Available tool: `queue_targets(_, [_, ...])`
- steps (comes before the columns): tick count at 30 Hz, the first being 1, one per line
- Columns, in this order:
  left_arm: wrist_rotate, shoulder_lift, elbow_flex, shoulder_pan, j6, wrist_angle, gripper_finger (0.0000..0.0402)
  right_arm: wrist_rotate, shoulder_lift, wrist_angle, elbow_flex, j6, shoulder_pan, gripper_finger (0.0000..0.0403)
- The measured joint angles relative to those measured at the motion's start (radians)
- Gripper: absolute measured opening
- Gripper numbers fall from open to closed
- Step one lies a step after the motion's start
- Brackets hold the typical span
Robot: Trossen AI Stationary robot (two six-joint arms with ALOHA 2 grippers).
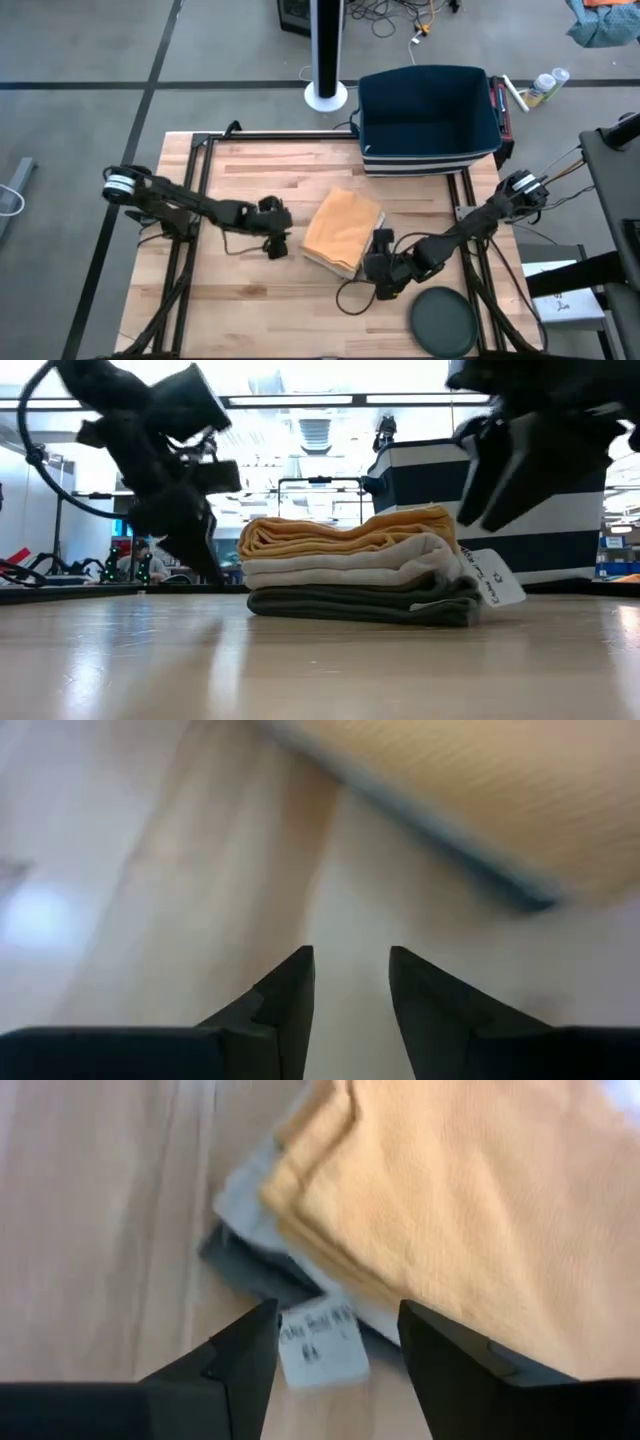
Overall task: Fold kitchen towel into neat rectangle
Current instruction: Stack the orange towel on top of the white patterned towel
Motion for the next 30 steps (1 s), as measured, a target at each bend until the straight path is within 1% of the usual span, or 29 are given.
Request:
queue_targets(2, [-0.013, -0.013, -0.056, -0.037, -0.026, 0.172, 0.0123, 0.004, 0.006, 0.07, -0.014, -0.088, 0.001, 0.0199])
queue_targets(4, [-0.037, -0.011, -0.096, -0.063, -0.037, 0.357, 0.0123, 0.005, 0.025, 0.075, -0.029, -0.157, -0.015, 0.0199])
queue_targets(6, [-0.08, 0.001, -0.125, -0.085, -0.04, 0.455, 0.0123, 0.011, 0.047, 0.121, -0.032, -0.221, -0.022, 0.0199])
queue_targets(7, [-0.093, 0.019, -0.126, -0.087, -0.041, 0.492, 0.0123, 0.021, 0.049, 0.104, -0.037, -0.239, -0.027, 0.0199])
queue_targets(8, [-0.105, 0.028, -0.126, -0.09, -0.041, 0.507, 0.0123, 0.029, 0.054, 0.104, -0.038, -0.263, -0.036, 0.0199])
queue_targets(10, [-0.122, 0.037, -0.125, -0.096, -0.041, 0.504, 0.0123, 0.028, 0.07, 0.161, -0.032, -0.306, -0.041, 0.0199])
queue_targets(12, [-0.135, 0.071, -0.103, -0.095, -0.044, 0.516, 0.0123, 0.024, 0.074, 0.153, -0.037, -0.329, -0.043, 0.0199])
queue_targets(14, [-0.149, 0.073, -0.105, -0.095, -0.039, 0.485, 0.0123, 0.01, 0.079, 0.185, -0.03, -0.355, -0.044, 0.0199])
queue_targets(16, [-0.153, 0.103, -0.076, -0.094, -0.041, 0.51, 0.0123, 0.002, 0.08, 0.187, -0.029, -0.369, -0.044, 0.0199])
queue_targets(18, [-0.17, 0.104, -0.078, -0.094, -0.032, 0.475, 0.0123, -0.004, 0.083, 0.188, -0.029, -0.382, -0.044, 0.0199])
queue_targets(20, [-0.171, 0.141, -0.052, -0.089, -0.034, 0.488, 0.0123, -0.004, 0.087, 0.206, -0.024, -0.4, -0.044, 0.0199])
queue_targets(22, [-0.169, 0.147, -0.056, -0.089, -0.032, 0.471, 0.0123, -0.007, 0.082, 0.21, -0.027, -0.416, -0.044, 0.0199])
queue_targets(24, [-0.169, 0.179, -0.041, -0.088, -0.041, 0.485, 0.0123, -0.013, 0.082, 0.24, -0.022, -0.433, -0.045, 0.0199])
queue_targets(30, [-0.167, 0.223, -0.033, -0.088, -0.054, 0.485, 0.0123, -0.017, 0.077, 0.241, -0.024, -0.464, -0.058, 0.0199])
